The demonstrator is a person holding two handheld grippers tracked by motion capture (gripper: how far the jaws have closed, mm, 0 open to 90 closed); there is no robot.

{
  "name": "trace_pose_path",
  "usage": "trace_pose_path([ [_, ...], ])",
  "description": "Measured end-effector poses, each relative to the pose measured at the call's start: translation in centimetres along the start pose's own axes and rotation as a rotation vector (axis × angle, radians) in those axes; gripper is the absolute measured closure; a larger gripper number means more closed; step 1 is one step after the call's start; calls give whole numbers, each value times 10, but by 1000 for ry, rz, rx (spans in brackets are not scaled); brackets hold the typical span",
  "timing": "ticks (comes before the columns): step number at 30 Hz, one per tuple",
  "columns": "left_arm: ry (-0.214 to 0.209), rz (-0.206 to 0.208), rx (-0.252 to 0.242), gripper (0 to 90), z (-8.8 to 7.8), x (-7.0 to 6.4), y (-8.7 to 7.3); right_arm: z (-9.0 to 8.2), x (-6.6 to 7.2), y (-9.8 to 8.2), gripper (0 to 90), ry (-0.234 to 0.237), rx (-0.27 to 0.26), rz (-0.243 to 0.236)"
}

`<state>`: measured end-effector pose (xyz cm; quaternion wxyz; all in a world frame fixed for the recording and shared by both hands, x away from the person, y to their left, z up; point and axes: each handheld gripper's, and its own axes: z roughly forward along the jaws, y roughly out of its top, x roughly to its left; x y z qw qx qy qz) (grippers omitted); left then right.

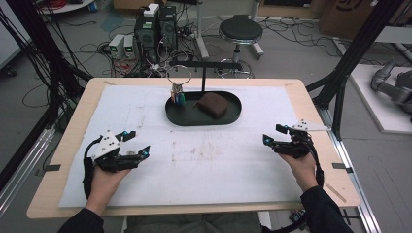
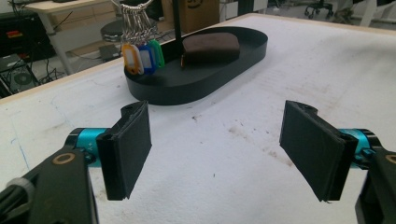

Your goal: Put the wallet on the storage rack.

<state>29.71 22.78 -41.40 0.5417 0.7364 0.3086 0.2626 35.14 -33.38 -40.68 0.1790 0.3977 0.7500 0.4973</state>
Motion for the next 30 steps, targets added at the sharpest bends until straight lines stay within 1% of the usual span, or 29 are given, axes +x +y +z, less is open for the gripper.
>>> trace_pose_path([
  [4, -14, -21, 13, 250, 0, 0, 0, 0, 1, 0, 210, 2, 5, -6],
  [10, -24, -28, 17, 251, 0, 0, -1, 2, 0, -1, 210, -1, 16, -11],
  [13, -26, -24, 23, 251, 0, 0, -1, 2, 0, -1, 210, -5, 16, -20],
  [18, -28, -22, 26, 251, 1, -1, -1, 4, -1, -2, 210, -5, 30, -13],
  [26, -27, -25, 31, 251, 2, -1, -2, 4, -1, -3, 210, -3, 30, -22],
  [30, -29, -23, 33, 251, 3, 0, -1, 2, -3, -4, 210, -10, 31, -15],
])
